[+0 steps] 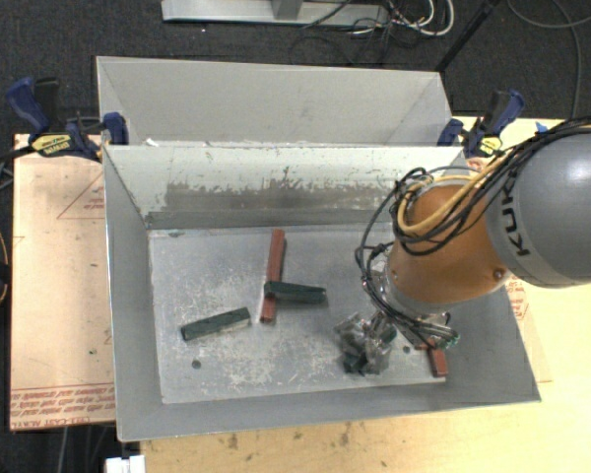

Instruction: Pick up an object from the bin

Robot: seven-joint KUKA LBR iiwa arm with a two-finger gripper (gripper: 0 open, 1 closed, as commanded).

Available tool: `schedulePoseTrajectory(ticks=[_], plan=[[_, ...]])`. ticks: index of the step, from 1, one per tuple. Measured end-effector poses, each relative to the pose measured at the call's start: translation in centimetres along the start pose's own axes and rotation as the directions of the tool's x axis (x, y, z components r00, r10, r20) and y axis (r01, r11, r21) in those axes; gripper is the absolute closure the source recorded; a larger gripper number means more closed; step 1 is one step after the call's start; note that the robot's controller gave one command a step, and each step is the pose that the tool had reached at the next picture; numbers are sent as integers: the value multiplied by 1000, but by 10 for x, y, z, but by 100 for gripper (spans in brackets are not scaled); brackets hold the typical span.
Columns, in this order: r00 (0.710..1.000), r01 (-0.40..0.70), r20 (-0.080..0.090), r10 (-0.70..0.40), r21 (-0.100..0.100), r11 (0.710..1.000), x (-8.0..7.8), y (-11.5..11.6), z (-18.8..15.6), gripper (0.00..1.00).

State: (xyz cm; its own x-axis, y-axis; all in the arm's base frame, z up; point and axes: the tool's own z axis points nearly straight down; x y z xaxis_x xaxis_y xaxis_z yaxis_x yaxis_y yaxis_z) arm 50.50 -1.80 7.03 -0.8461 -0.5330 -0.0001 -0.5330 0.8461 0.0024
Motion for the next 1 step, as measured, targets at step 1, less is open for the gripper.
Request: schedulePoseTrajectory(ticks=[1], plan=[[1000, -1, 0, 1, 0, 1000, 0, 0, 0, 100]])
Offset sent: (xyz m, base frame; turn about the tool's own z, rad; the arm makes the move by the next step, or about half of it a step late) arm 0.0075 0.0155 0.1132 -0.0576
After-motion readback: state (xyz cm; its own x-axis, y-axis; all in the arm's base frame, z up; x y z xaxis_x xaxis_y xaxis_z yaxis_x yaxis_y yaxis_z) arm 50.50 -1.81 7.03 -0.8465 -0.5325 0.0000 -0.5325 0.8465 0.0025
